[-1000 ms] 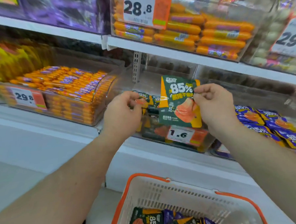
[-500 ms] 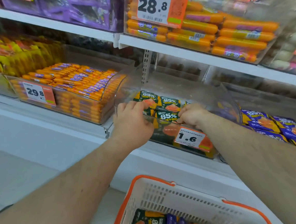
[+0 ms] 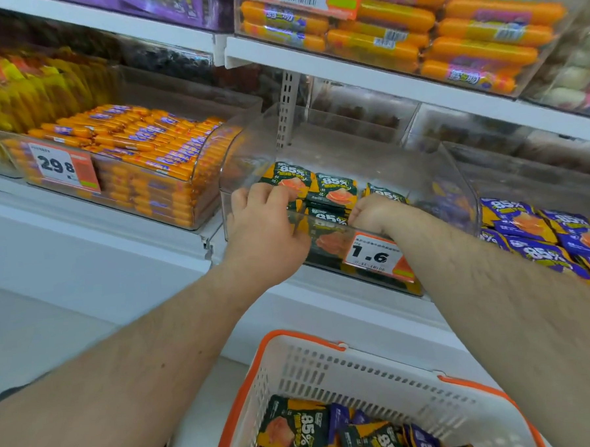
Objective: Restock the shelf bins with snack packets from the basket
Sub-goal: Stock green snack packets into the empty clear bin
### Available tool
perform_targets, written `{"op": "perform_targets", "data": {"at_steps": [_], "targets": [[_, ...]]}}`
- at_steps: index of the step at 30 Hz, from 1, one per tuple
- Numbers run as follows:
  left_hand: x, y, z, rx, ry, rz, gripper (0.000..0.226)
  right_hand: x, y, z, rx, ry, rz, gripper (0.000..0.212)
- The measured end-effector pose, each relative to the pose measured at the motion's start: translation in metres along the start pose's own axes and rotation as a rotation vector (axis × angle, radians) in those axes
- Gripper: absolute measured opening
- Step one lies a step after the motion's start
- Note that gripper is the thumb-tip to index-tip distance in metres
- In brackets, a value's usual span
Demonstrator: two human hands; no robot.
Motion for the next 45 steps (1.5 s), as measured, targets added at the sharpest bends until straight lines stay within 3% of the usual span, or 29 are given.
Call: {"op": "perform_targets", "data": {"at_steps": [4,7,9,12,14,16,19,22,26,29,31,34,37,43,45], "targets": [[0.019,0.013,-0.001,0.106,0.092,0.142,0.047,0.004,-0.007,-0.006,0.08,0.052,-0.037,0.02],[0.031,0.021,0.007,0.047,0.19,0.227,0.036,0.004,-0.003,-0.015,0.228,-0.053,-0.084,0.02],[0.034,0.026,0.019,-0.118,0.249,0.2,0.033,-0.003,0.017,-0.032,0.495,-0.255,-0.239,0.011],[0.03,0.036,0.048,-0.516,0.181,0.149,0.038,-0.017,0.095,-0.049,0.986,-0.487,-0.784,0.01],[0.026,0.053,0.069,-0.836,-0.024,0.191,0.045,-0.011,0.136,-0.029,1.103,-0.511,-1.023,0.013],[0.024,0.08,0.085,-1.127,-0.264,0.297,0.05,0.014,0.143,0.01,1.033,-0.588,-1.014,0.016],[0.027,0.117,0.1,-1.392,-0.508,0.441,0.048,0.072,0.107,0.09,0.668,-0.754,-0.565,0.015],[0.031,0.132,0.115,-1.434,-0.546,0.491,0.044,0.142,0.073,0.185,0.279,-0.586,-0.102,0.014],[0.032,0.128,0.131,-1.38,-0.485,0.48,0.039,0.218,0.071,0.279,-0.068,-0.292,0.132,0.004],[0.033,0.124,0.139,-1.366,-0.496,0.483,0.038,0.255,0.086,0.32,-0.244,-0.022,0.28,0.067],[0.035,0.125,0.146,-1.374,-0.498,0.487,0.038,0.265,0.095,0.336,-0.32,0.03,0.329,0.105],[0.041,0.128,0.154,-1.385,-0.493,0.503,0.04,0.265,0.1,0.353,-0.353,0.006,0.306,0.123],[0.047,0.128,0.156,-1.392,-0.489,0.521,0.041,0.256,0.101,0.356,-0.281,0.016,0.27,0.111],[0.051,0.121,0.154,-1.374,-0.504,0.548,0.039,0.235,0.105,0.336,-0.407,-0.052,0.139,0.022],[0.05,0.115,0.15,-1.354,-0.493,0.544,0.038,0.23,0.099,0.314,-0.39,-0.027,0.091,0.019]]}}
Point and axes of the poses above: each hand's wrist, its own y-axis away from the middle knuckle, its own z-axis out of the palm, x = y × z, the point moved 6 cm from there along -y, towards the middle knuckle, and after that the axes turned 7 degrees about -y, right-handed, at the moved point
